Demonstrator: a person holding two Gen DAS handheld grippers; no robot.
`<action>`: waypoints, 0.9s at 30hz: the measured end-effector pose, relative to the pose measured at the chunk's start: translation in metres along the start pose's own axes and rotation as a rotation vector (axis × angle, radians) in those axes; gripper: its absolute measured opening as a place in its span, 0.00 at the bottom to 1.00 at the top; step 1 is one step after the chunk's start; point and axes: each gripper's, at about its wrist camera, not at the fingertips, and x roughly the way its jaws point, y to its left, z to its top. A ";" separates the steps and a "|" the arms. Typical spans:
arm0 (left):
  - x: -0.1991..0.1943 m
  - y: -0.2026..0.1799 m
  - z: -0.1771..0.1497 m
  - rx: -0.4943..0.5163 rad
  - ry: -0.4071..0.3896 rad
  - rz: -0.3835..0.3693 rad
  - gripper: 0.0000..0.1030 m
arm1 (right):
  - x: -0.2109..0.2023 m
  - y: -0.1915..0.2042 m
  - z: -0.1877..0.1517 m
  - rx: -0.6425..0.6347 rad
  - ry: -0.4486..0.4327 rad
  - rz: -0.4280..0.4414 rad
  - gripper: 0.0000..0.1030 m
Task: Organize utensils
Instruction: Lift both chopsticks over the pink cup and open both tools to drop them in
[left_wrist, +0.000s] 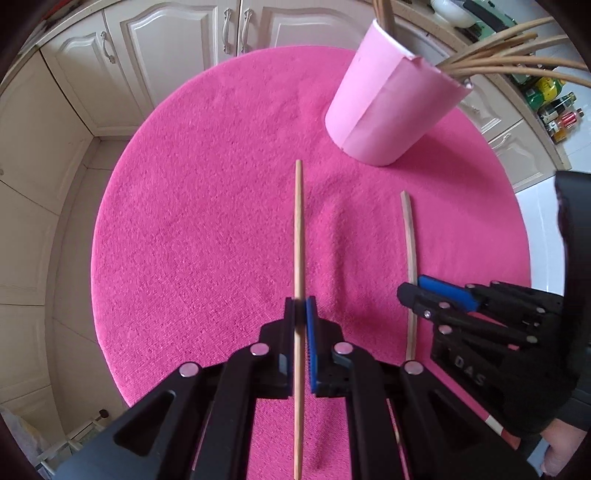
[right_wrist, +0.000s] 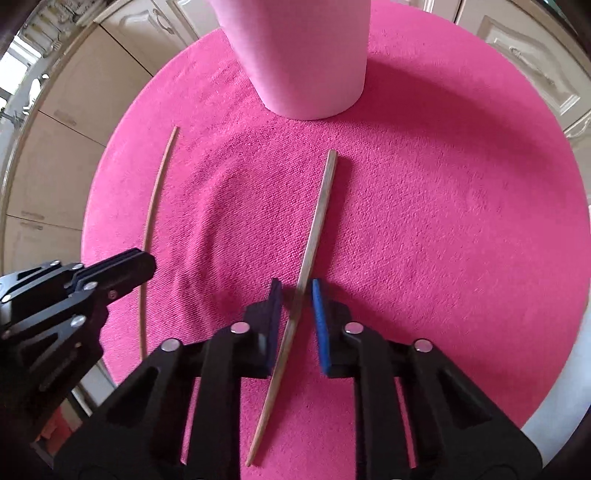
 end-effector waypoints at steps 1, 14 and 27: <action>-0.004 0.004 -0.001 0.002 -0.003 -0.006 0.06 | 0.000 0.002 0.001 -0.018 0.004 -0.019 0.10; -0.037 -0.007 -0.004 0.096 -0.160 -0.061 0.06 | -0.047 -0.040 -0.019 0.011 -0.099 0.159 0.06; -0.095 -0.035 0.003 0.097 -0.480 -0.200 0.06 | -0.123 -0.044 -0.023 -0.010 -0.328 0.288 0.06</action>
